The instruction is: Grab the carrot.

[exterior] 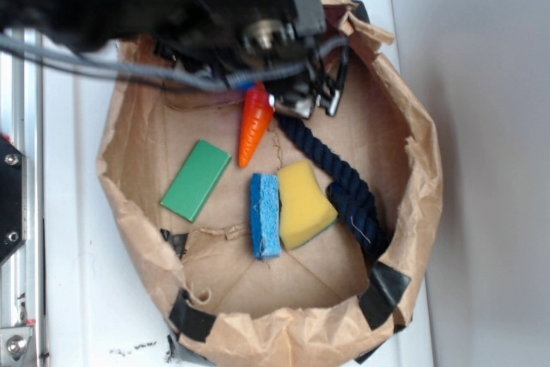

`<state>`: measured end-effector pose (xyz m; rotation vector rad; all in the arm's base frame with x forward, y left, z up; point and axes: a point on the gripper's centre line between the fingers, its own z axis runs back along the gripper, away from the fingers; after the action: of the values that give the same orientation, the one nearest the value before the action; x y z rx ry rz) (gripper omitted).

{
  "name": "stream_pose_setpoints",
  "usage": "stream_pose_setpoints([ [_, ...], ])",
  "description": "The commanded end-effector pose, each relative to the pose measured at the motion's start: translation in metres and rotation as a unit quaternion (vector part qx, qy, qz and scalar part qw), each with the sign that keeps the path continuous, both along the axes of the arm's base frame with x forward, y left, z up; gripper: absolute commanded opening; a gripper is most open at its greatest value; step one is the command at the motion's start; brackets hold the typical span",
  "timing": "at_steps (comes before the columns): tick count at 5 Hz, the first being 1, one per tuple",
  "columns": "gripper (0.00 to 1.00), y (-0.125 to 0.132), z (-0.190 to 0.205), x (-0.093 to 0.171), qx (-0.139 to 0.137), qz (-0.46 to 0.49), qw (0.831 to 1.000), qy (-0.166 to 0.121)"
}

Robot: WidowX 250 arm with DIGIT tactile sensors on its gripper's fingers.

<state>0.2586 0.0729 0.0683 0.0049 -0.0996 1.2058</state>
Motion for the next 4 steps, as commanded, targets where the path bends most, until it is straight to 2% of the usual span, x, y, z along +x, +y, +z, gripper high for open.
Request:
stream_pose_setpoints([
  [1,1.0,0.004,-0.011,-0.003,0.035,0.019,0.998,-0.043],
  [3,1.0,-0.018,-0.04,0.011,0.084,0.03,0.995,-0.05],
  [4,0.0,-0.02,-0.048,0.013,0.102,0.037,0.993,-0.047],
])
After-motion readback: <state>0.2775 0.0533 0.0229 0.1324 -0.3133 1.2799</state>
